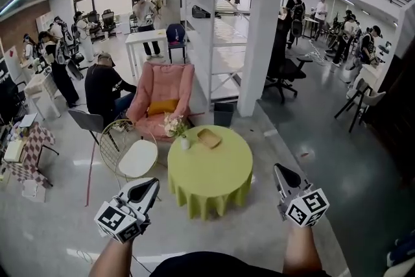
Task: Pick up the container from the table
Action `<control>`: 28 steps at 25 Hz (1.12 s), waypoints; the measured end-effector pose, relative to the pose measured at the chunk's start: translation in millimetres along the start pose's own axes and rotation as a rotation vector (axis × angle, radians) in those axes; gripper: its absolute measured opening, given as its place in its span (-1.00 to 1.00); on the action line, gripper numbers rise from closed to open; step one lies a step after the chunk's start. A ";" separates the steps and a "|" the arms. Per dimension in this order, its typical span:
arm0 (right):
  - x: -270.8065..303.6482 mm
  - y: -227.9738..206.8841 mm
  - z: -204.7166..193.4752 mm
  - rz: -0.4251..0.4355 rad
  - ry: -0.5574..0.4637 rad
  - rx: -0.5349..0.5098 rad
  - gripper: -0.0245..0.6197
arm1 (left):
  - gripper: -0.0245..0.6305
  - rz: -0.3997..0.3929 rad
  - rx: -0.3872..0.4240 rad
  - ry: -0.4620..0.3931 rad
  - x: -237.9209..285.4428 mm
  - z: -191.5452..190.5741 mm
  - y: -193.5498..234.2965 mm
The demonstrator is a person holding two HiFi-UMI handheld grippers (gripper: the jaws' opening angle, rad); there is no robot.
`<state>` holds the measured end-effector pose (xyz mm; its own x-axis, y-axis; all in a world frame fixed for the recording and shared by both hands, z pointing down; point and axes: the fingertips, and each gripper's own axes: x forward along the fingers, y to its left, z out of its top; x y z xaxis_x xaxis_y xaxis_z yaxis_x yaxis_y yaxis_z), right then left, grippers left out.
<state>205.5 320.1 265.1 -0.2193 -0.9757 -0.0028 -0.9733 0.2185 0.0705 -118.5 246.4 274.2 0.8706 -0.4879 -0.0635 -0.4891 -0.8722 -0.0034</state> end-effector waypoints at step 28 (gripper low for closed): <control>25.0 -23.2 -18.6 0.026 0.078 0.013 -0.90 | -0.87 -0.100 -0.027 0.073 53.3 -23.7 3.4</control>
<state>223.9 290.4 282.0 -0.2394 -0.9679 0.0762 -0.9682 0.2439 0.0564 -72.5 216.7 294.4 0.9169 -0.3991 0.0088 -0.3992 -0.9166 0.0213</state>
